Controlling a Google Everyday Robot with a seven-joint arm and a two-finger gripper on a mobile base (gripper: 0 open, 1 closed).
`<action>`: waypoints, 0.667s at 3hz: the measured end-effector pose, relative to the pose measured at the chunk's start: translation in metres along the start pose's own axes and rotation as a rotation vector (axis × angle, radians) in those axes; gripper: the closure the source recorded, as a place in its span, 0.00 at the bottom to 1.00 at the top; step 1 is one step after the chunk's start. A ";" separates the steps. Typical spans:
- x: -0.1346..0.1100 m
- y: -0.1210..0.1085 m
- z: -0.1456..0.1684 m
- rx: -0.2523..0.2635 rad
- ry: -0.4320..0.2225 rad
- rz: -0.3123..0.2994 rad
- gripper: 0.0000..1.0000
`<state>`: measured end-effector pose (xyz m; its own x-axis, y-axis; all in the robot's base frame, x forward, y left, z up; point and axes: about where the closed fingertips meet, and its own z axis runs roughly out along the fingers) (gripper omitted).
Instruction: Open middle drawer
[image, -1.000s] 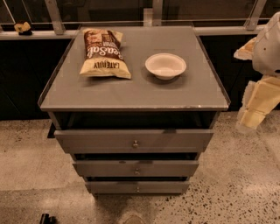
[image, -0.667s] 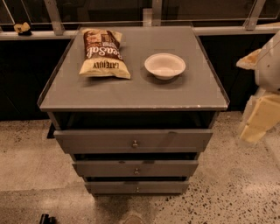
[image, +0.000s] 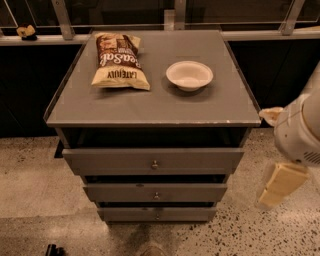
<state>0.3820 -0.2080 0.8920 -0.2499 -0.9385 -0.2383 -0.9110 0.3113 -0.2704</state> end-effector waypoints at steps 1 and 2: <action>0.002 0.023 0.036 -0.028 -0.004 -0.015 0.00; 0.004 0.037 0.074 -0.059 -0.013 -0.007 0.00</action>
Offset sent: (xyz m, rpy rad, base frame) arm -0.0093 0.0280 -0.1273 0.0527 0.0873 0.0217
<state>0.3711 -0.1894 0.8116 -0.2395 -0.9385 -0.2487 -0.9307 0.2948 -0.2165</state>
